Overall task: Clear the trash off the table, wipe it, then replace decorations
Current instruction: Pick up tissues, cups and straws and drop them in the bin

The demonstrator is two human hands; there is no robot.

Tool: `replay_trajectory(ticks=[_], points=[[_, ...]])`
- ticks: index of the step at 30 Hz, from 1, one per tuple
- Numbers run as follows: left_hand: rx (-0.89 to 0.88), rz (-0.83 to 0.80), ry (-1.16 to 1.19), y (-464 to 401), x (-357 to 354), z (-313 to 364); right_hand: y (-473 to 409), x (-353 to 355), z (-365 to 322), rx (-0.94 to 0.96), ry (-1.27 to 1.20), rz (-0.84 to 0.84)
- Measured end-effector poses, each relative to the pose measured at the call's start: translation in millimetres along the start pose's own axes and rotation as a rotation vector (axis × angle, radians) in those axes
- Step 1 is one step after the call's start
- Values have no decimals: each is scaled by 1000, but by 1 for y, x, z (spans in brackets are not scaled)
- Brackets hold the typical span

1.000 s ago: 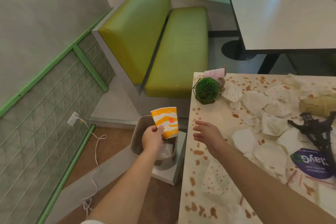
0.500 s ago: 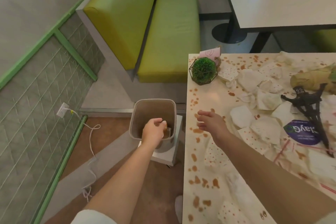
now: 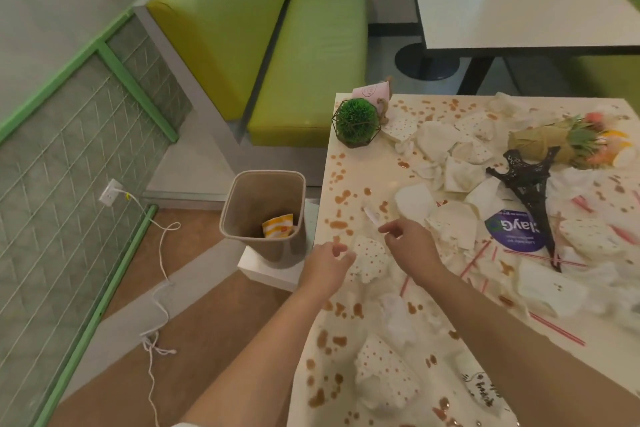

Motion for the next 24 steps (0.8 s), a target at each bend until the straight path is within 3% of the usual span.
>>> replay_trajectory(ticks=[6, 10, 18, 24], points=[[107, -13, -235, 10, -20, -2, 12, -14, 32, -98, 17, -136], [129, -21, -253, 11, -24, -7, 15, -34, 37, -125, -60, -218], [147, 201, 316, 18, -19, -9, 14, -34, 28, -159, -402, -221], [116, 196, 685, 22, 3, -3, 16, -46, 3, -214, -528, -237]])
Point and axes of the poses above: each hand's wrist, its own y-axis away from the middle knuckle, its own x-axis out of the back of the hand, z = x × y, the point moved 4 cm from there along -y, towards the middle knuckle, and after that the axes turned 10 degrees about -x, right-handed, at the moved point
